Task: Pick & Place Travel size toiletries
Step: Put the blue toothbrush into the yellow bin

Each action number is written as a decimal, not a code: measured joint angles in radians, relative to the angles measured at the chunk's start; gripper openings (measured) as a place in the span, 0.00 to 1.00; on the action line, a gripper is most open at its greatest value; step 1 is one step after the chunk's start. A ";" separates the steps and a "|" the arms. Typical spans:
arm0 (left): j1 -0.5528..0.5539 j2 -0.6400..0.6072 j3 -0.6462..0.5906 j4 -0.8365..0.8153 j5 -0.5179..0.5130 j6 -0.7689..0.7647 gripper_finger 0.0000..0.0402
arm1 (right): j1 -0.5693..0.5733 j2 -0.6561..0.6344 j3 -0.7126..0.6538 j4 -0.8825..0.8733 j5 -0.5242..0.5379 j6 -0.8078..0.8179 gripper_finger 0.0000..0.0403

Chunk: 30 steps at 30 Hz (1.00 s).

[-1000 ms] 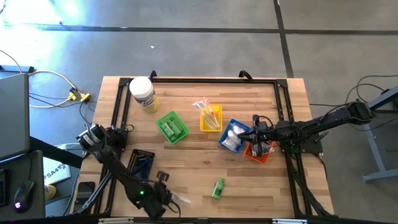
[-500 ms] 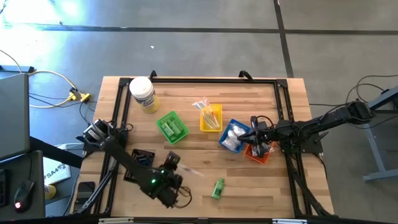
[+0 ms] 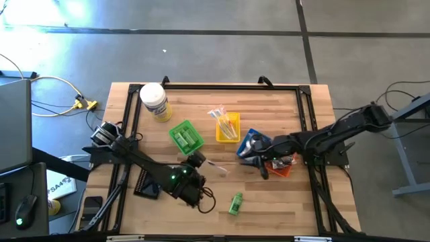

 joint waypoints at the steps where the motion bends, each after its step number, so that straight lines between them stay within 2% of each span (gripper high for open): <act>1: 0.000 0.000 0.000 0.006 -0.022 0.030 0.12 | 0.000 0.019 0.026 -0.017 -0.010 0.006 0.27; 4: 0.001 0.000 0.000 0.052 -0.109 0.130 0.12 | -0.022 0.060 0.105 -0.053 -0.055 0.030 0.45; 8: 0.000 0.000 0.000 0.148 -0.215 0.265 0.12 | -0.077 0.099 0.188 -0.113 -0.199 0.071 0.68; 12: 0.000 0.000 0.000 0.197 -0.331 0.390 0.12 | -0.142 0.134 0.234 -0.158 -0.345 0.131 0.82; 16: 0.001 0.000 0.000 0.233 -0.366 0.438 0.12 | -0.193 0.167 0.242 -0.177 -0.417 0.165 0.84; 20: 0.000 0.000 0.000 0.263 -0.399 0.474 0.12 | -0.217 0.212 0.242 -0.173 -0.433 0.179 0.81; 25: 0.010 0.000 0.000 0.276 -0.400 0.516 0.12 | -0.222 0.268 0.242 -0.061 -0.527 0.176 0.77; 30: 0.029 0.000 0.000 0.304 -0.402 0.515 0.12 | -0.222 0.282 0.243 -0.019 -0.550 0.152 0.74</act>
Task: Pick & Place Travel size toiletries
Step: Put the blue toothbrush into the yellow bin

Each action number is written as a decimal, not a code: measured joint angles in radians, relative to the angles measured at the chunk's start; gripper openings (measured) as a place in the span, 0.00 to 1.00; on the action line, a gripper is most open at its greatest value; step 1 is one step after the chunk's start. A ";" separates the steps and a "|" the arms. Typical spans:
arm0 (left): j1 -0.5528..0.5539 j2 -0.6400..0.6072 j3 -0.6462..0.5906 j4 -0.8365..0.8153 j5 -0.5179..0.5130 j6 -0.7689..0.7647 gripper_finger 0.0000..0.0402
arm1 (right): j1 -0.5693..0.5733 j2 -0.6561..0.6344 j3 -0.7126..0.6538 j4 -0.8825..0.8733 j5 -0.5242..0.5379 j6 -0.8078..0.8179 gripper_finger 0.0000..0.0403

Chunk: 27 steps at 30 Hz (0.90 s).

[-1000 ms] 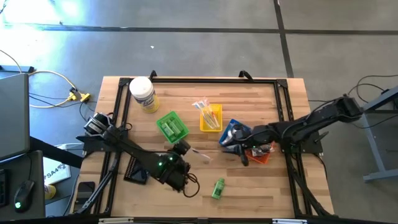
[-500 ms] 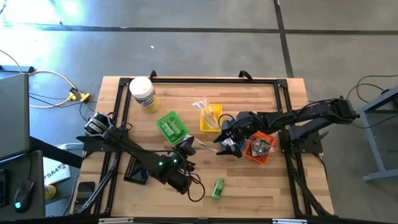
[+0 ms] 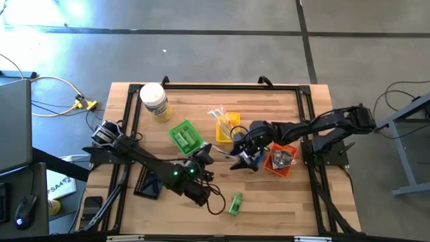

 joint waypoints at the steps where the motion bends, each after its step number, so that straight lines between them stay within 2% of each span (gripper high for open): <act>1: 0.001 0.000 0.000 0.000 -0.002 0.000 0.12 | 0.001 0.000 0.000 0.002 0.005 -0.018 0.73; 6: 0.009 0.000 0.000 0.005 -0.001 -0.005 0.12 | 0.008 0.000 0.000 0.030 0.028 -0.050 0.57; 15: 0.010 0.000 0.002 0.050 0.030 0.001 0.12 | 0.007 0.000 -0.002 0.028 0.085 -0.079 0.13; 17: 0.010 -0.001 0.002 0.049 0.029 0.007 0.12 | 0.002 0.002 -0.003 0.023 0.097 -0.078 0.05; 21: 0.010 -0.001 0.002 0.053 0.030 0.005 0.16 | 0.005 0.002 -0.003 0.028 0.110 -0.083 0.08; 24: 0.011 -0.001 0.002 0.054 0.042 -0.002 0.26 | 0.007 0.001 -0.002 0.040 0.124 -0.089 0.12; 27: -0.003 -0.001 0.002 0.048 0.038 0.000 0.36 | 0.006 0.001 -0.002 0.042 0.126 -0.090 0.10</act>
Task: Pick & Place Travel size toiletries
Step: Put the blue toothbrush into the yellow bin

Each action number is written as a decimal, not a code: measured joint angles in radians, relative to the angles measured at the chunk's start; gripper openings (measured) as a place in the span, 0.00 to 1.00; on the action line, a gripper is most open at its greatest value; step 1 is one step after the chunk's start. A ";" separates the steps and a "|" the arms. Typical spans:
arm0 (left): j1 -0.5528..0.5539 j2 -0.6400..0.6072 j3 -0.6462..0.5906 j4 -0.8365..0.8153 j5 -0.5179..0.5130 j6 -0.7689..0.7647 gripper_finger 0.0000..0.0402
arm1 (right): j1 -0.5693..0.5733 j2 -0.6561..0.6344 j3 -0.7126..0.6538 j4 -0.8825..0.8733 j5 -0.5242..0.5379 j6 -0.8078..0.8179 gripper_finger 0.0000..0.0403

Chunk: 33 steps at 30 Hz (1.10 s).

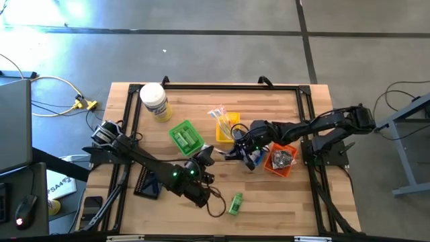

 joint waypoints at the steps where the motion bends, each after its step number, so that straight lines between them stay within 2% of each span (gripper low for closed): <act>1: -0.008 -0.004 -0.001 -0.003 -0.001 0.000 0.39 | 0.000 0.000 0.000 0.000 0.000 -0.004 0.08; 4: -0.032 -0.011 0.005 -0.003 -0.004 -0.001 0.47 | 0.002 0.000 0.000 0.000 0.001 -0.029 0.04; 6: -0.048 -0.017 0.011 -0.010 -0.024 -0.004 0.52 | 0.002 -0.001 0.000 0.000 0.009 -0.034 0.05; 9: -0.077 -0.026 0.016 -0.015 -0.104 -0.029 0.58 | 0.002 -0.002 0.000 -0.005 0.049 -0.037 0.08; 11: -0.110 -0.055 0.014 -0.096 -0.149 -0.118 0.60 | 0.002 -0.002 0.000 -0.006 0.068 -0.047 0.09; 13: -0.141 -0.101 0.016 -0.186 -0.138 -0.282 0.61 | 0.001 -0.002 0.000 -0.005 0.070 -0.052 0.06; 16: -0.193 -0.209 0.014 -0.423 -0.040 -0.685 0.61 | -0.006 -0.002 0.000 -0.004 0.055 -0.082 0.04; 19: -0.218 -0.325 -0.001 -0.626 0.068 -1.114 0.55 | -0.026 -0.002 0.000 -0.004 0.056 -0.098 0.06; 21: -0.232 -0.402 -0.045 -0.660 0.116 -1.297 0.49 | -0.049 -0.002 0.000 -0.003 0.060 -0.115 0.08; 24: -0.233 -0.499 -0.153 -0.595 0.138 -1.438 0.36 | -0.096 -0.002 0.000 0.001 0.066 -0.150 0.06; 27: -0.231 -0.593 -0.293 -0.440 0.158 -1.522 0.21 | -0.150 -0.002 0.000 0.000 0.066 -0.165 0.04; 30: -0.230 -0.669 -0.450 -0.178 0.158 -1.511 0.05 | -0.202 -0.002 0.000 -0.016 0.073 -0.143 0.06; 33: -0.230 -0.717 -0.608 0.124 0.139 -1.397 0.03 | -0.242 -0.015 0.000 -0.052 0.084 -0.156 0.07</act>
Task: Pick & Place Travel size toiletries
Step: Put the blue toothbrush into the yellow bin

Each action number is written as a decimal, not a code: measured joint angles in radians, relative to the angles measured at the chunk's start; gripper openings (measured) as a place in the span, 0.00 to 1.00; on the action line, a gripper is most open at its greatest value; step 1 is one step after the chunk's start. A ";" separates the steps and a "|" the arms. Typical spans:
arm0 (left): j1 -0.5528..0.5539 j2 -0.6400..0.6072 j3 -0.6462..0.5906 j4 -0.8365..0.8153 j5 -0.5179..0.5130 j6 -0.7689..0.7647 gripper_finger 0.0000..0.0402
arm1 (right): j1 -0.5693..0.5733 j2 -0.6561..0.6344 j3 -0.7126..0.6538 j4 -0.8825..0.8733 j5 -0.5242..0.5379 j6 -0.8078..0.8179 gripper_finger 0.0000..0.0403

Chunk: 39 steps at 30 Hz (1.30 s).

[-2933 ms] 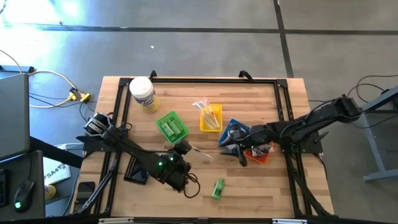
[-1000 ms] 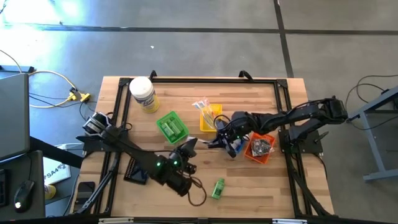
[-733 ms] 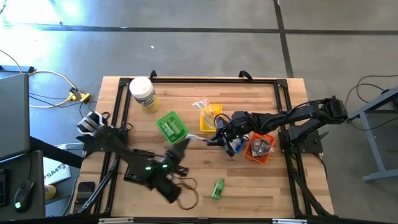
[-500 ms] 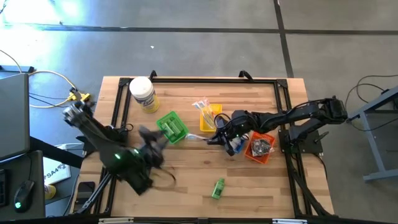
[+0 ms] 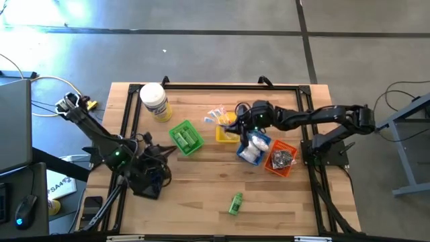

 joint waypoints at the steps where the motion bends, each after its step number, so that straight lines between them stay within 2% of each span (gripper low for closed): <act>1: 0.000 -0.014 -0.056 0.113 -0.017 0.057 0.03 | -0.009 -0.001 0.000 0.008 -0.002 -0.017 0.06; 5: 0.016 -0.055 -0.276 0.528 -0.019 0.256 0.01 | -0.031 0.000 0.000 0.077 -0.022 -0.070 0.04; 8: 0.090 -0.063 -0.422 0.827 0.072 0.339 0.01 | -0.035 0.027 0.001 0.184 0.012 -0.053 0.06; 12: 0.196 -0.066 -0.549 1.074 0.196 0.375 0.00 | -0.036 0.064 -0.044 0.326 0.087 -0.009 0.05; 14: 0.238 -0.066 -0.578 1.087 0.222 0.368 0.01 | -0.035 0.076 -0.063 0.352 0.149 0.005 0.04; 20: 0.274 -0.064 -0.587 1.084 0.287 0.381 0.01 | -0.015 0.081 -0.100 0.213 0.462 0.141 0.07; 22: 0.276 -0.064 -0.587 1.097 0.287 0.406 0.01 | 0.004 0.080 -0.100 0.189 0.511 0.159 0.06; 26: 0.276 -0.067 -0.586 1.142 0.261 0.466 0.01 | 0.041 0.141 -0.099 0.256 0.539 0.176 0.04; 31: 0.276 -0.068 -0.586 1.180 0.260 0.491 0.01 | 0.054 0.269 -0.098 0.352 0.557 0.262 0.08; 34: 0.276 -0.068 -0.586 1.182 0.261 0.509 0.01 | 0.059 0.334 -0.100 0.398 0.605 0.272 0.07; 39: 0.276 -0.068 -0.586 1.182 0.279 0.514 0.01 | 0.061 0.365 -0.099 0.430 0.611 0.273 0.04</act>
